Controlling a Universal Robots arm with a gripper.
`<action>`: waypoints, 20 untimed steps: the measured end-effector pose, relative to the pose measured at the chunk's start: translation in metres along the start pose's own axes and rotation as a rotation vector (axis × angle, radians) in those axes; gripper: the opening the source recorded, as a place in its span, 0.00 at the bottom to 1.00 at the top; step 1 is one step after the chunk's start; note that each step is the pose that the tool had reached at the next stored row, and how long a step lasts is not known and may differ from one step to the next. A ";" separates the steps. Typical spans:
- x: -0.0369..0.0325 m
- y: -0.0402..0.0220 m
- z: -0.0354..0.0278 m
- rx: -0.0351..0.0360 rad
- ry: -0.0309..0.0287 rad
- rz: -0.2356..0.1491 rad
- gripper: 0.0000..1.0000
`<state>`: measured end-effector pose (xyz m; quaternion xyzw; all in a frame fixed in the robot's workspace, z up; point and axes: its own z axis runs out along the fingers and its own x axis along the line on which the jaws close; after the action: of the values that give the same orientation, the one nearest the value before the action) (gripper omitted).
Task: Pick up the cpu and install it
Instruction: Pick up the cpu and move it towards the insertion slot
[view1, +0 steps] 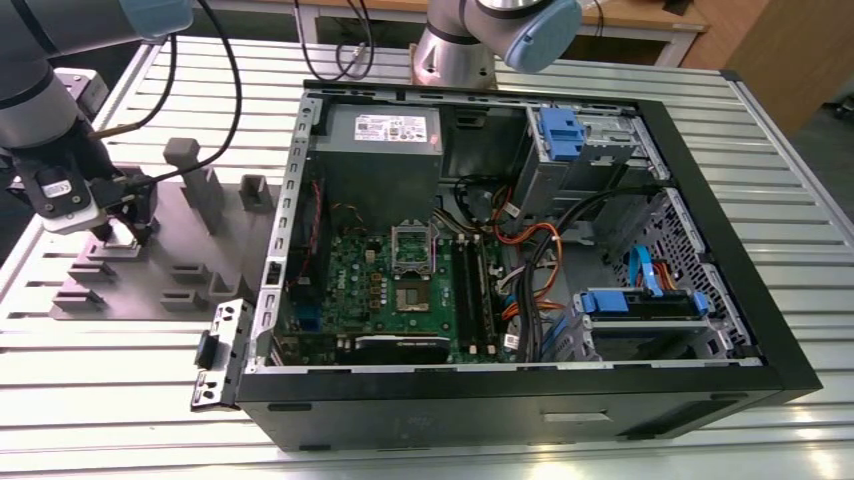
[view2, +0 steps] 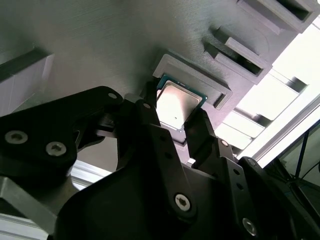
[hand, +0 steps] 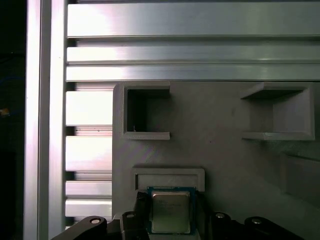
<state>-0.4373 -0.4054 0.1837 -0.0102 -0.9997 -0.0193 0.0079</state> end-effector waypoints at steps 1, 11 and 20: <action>0.0000 0.0000 0.0000 0.0000 0.0000 0.000 0.48; 0.0000 0.0001 -0.0028 -0.0001 -0.0001 0.000 0.55; 0.0001 0.0001 -0.0032 0.0000 -0.0004 0.000 0.55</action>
<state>-0.4373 -0.4055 0.1869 -0.0102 -0.9997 -0.0193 0.0077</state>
